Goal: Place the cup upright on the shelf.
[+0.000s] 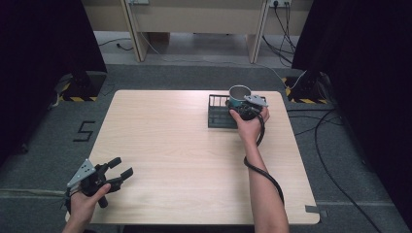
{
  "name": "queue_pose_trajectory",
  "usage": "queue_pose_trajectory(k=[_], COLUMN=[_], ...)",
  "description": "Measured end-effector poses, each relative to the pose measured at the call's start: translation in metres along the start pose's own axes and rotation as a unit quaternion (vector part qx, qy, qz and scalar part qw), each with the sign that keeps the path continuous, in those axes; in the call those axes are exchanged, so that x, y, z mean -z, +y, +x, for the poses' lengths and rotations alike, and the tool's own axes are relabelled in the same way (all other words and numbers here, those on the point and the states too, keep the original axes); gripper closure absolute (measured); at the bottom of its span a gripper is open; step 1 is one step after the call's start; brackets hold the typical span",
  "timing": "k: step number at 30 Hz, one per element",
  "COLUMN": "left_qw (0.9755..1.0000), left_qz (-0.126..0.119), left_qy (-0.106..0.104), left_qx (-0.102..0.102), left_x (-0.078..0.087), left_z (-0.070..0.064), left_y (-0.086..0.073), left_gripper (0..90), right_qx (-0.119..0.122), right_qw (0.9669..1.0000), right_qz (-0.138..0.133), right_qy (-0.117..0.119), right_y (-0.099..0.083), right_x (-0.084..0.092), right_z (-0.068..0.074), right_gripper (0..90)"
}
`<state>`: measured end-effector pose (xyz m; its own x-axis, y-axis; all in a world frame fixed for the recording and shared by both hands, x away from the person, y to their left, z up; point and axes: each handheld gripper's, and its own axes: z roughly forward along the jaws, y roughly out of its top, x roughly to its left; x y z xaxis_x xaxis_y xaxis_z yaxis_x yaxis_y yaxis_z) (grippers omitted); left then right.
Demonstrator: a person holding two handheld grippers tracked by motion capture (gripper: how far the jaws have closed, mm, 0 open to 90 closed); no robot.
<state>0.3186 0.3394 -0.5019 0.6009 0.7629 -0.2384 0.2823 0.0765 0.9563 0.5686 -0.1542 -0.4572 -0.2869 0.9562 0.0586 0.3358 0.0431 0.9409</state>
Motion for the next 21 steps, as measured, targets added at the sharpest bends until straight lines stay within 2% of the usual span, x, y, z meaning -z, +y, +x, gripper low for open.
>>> queue_pose_trajectory(k=[21], left_qw=[1.0000], left_qz=[0.002], left_qy=[0.000], left_qx=[-0.001], left_x=[-0.001], left_z=[0.000], left_y=[0.000], left_gripper=[22.7], right_qx=[-0.006], right_qw=[0.9999], right_qz=[-0.010], right_qy=[0.010], right_y=[-0.004], right_x=[0.020], right_z=[0.005], right_gripper=[15.5])
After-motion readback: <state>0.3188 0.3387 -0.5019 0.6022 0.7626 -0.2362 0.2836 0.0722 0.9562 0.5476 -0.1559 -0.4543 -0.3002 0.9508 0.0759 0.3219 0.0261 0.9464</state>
